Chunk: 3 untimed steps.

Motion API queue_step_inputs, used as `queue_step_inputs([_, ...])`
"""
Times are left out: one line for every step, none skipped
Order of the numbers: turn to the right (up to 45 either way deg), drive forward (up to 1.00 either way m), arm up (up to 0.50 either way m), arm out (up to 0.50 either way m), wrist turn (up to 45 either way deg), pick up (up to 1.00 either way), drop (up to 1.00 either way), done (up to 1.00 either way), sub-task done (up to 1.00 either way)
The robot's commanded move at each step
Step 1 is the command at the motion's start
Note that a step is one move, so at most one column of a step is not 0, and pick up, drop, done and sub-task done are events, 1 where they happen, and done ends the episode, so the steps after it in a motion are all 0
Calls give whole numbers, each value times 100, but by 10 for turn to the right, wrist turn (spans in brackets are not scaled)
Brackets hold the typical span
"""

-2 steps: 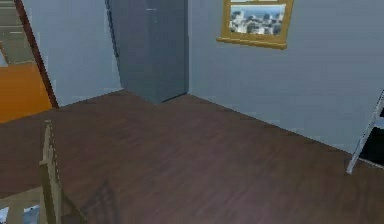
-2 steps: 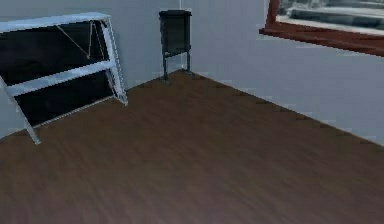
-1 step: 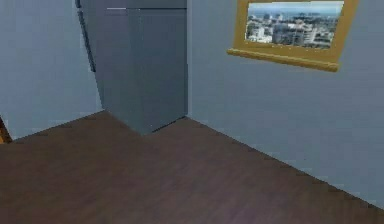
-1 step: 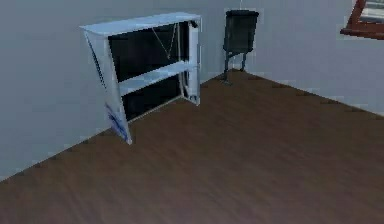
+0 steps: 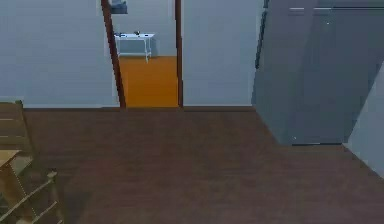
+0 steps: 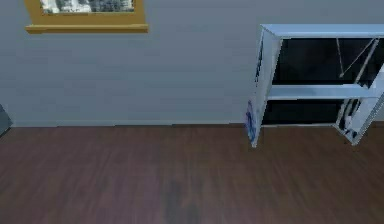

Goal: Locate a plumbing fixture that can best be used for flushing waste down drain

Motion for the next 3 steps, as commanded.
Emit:
queue_step_inputs([0,75,0,0,0,0,0,0,0])
queue_step_inputs([-180,0,0,0,0,0,0,0,0])
queue_step_inputs([0,100,0,0,0,0,0,0,0])
